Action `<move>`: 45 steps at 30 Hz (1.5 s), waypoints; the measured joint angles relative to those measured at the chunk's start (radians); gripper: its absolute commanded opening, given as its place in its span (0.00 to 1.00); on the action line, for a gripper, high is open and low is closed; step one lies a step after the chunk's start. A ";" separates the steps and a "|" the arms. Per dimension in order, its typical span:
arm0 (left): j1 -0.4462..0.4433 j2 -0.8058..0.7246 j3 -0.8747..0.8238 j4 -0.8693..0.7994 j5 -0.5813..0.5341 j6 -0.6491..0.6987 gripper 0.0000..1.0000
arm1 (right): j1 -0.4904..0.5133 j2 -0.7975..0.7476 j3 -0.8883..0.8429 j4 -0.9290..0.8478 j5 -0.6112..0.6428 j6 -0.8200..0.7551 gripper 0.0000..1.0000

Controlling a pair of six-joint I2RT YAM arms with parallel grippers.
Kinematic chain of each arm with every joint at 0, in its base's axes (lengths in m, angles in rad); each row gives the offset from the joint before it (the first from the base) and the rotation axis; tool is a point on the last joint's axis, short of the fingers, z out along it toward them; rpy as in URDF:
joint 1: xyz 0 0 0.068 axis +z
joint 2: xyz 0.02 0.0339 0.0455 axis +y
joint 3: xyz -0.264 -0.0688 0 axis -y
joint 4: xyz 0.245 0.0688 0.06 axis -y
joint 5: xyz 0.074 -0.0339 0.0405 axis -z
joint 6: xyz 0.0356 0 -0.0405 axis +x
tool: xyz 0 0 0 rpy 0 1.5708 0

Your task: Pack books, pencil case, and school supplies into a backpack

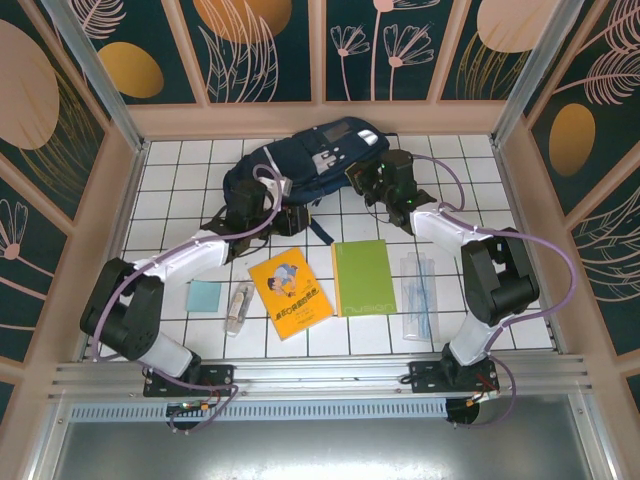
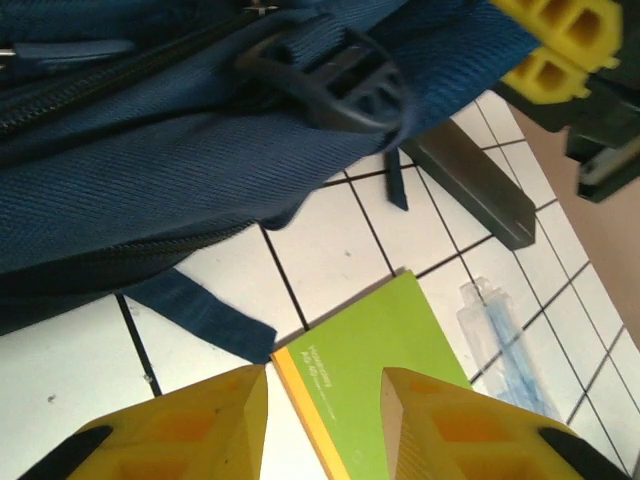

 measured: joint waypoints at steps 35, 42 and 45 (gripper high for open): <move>-0.008 0.335 0.159 0.349 0.039 -0.023 0.13 | -0.026 0.000 -0.042 0.095 -0.066 0.047 0.00; -0.018 0.271 0.155 0.195 -0.037 0.018 0.24 | -0.031 -0.002 -0.042 0.031 -0.049 -0.032 0.00; -0.016 0.240 0.137 0.143 -0.072 0.036 0.23 | -0.035 -0.002 -0.042 0.001 -0.044 -0.066 0.00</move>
